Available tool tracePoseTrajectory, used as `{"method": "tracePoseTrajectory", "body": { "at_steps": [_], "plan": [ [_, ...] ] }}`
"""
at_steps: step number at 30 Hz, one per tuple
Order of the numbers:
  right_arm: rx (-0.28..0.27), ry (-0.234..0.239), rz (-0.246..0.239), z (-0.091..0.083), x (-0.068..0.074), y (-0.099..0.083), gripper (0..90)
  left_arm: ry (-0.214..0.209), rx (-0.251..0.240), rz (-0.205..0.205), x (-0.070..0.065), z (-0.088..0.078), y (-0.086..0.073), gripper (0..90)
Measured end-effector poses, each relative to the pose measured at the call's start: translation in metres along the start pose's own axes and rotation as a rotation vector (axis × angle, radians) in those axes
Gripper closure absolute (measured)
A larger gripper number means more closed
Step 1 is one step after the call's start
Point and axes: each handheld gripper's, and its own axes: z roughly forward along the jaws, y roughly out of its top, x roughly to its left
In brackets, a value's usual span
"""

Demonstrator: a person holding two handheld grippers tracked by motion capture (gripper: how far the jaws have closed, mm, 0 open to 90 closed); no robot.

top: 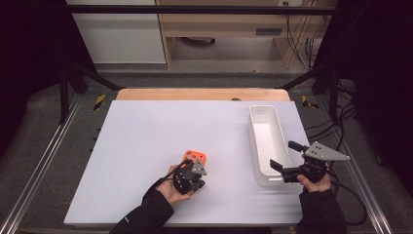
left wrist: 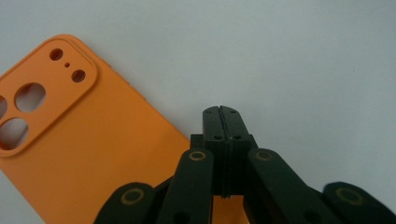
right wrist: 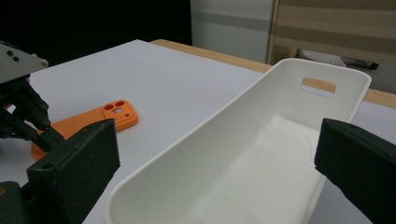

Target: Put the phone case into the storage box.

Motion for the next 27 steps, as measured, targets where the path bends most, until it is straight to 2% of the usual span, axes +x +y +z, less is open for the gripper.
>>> {"method": "tracePoseTrajectory", "body": {
  "at_steps": [6,23,27],
  "plan": [
    [0.000,0.000,-0.002,0.000,0.000,0.000,0.5,0.003,0.001,-0.006,0.003,-0.005,-0.008,90.0],
    [0.004,0.001,0.000,0.000,0.000,0.000,0.4,0.012,-0.005,-0.024,0.009,-0.012,-0.018,90.0],
    [0.001,0.001,-0.001,0.000,0.000,0.000,0.5,0.000,-0.046,-0.032,0.010,-0.019,-0.017,89.9]
  ]
}}
